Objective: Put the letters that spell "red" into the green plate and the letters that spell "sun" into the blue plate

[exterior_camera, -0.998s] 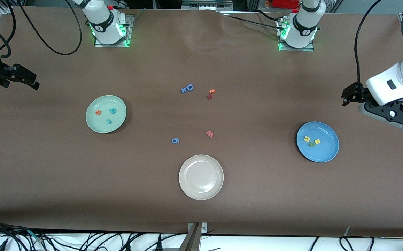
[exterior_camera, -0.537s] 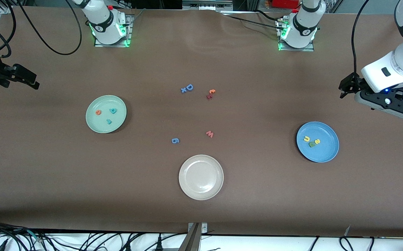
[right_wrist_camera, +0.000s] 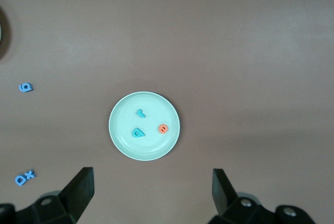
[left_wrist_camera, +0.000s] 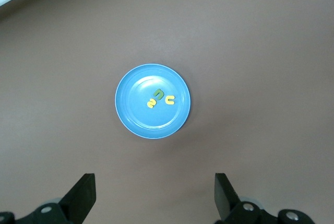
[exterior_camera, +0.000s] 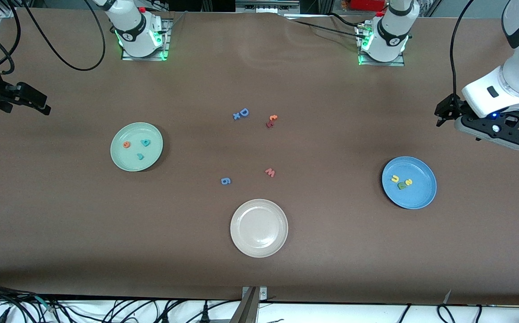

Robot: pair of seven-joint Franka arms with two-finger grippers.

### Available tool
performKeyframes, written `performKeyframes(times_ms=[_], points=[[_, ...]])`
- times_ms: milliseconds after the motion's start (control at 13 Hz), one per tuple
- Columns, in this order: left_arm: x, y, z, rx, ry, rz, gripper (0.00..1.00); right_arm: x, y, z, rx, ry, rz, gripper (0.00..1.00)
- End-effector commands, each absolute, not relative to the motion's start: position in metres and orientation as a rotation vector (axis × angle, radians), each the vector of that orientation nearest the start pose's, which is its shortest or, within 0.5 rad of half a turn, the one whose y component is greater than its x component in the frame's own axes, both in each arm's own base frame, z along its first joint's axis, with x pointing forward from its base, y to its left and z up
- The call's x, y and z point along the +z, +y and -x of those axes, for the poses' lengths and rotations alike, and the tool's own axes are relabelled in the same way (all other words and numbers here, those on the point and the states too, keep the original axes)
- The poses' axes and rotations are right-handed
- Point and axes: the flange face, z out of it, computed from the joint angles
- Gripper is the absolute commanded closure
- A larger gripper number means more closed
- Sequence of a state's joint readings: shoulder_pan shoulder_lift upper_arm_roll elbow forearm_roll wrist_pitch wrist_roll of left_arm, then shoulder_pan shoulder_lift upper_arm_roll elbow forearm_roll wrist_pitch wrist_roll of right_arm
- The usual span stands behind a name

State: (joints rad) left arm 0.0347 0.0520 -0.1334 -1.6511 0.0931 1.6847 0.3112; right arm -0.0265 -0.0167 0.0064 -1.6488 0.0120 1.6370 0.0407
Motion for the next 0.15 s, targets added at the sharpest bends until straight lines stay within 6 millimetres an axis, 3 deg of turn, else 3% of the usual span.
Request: performKeyframes(times_ms=[0, 77], points=[[0.57, -0.044, -0.5745, 0.018, 0.621, 3.026, 0.0, 0.6051, -0.0099, -0.5536, -0.002, 0.092, 3.13, 0.0], [0.5713, -0.0449, -0.5751, 0.013, 0.623, 3.026, 0.0, 0.6051, -0.01, -0.5536, -0.002, 0.094, 3.131, 0.0]])
